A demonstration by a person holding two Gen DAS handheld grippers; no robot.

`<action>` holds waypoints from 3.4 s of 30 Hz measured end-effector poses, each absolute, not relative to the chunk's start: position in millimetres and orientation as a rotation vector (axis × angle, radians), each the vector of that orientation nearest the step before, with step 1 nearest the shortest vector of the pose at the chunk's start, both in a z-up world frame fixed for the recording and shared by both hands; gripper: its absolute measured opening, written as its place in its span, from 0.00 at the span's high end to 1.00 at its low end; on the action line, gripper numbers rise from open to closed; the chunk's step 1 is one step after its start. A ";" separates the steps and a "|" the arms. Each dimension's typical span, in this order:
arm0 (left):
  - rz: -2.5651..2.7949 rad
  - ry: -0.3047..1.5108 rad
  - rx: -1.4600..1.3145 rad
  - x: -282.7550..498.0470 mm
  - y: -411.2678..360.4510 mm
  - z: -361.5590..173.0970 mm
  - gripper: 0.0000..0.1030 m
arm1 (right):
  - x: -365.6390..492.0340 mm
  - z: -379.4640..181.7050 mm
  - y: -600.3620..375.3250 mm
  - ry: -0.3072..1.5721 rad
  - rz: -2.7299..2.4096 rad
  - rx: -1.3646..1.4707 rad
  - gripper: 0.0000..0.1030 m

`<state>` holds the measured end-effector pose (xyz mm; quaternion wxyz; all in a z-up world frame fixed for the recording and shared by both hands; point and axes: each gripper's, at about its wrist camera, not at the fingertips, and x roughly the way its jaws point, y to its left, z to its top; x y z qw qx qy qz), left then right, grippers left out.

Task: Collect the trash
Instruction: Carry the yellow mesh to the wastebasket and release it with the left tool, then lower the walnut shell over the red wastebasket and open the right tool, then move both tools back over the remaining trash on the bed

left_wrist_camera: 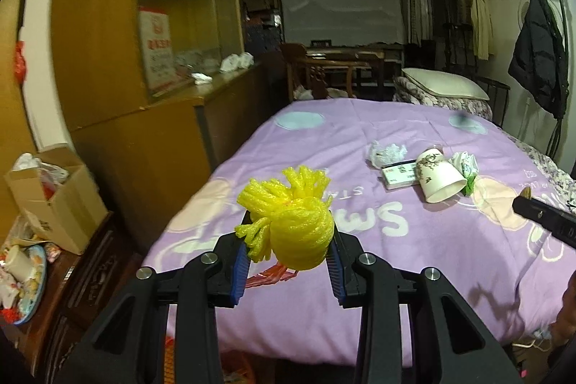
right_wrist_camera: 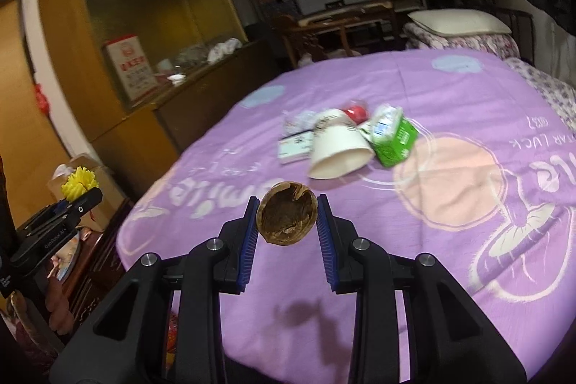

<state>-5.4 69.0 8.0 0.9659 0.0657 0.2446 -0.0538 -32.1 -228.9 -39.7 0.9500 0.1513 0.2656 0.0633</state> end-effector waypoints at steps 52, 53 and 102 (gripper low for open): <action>0.219 0.779 -0.021 -43.4 324.0 -143.1 0.06 | -36.4 -99.2 78.0 0.824 0.465 -0.286 0.68; 0.229 0.788 -0.027 -42.8 329.0 -145.7 0.06 | -34.0 -103.1 86.0 0.835 0.486 -0.295 0.68; 0.001 0.688 0.223 -16.9 117.9 -54.8 0.06 | -14.0 -75.9 -106.5 0.704 0.273 0.071 0.56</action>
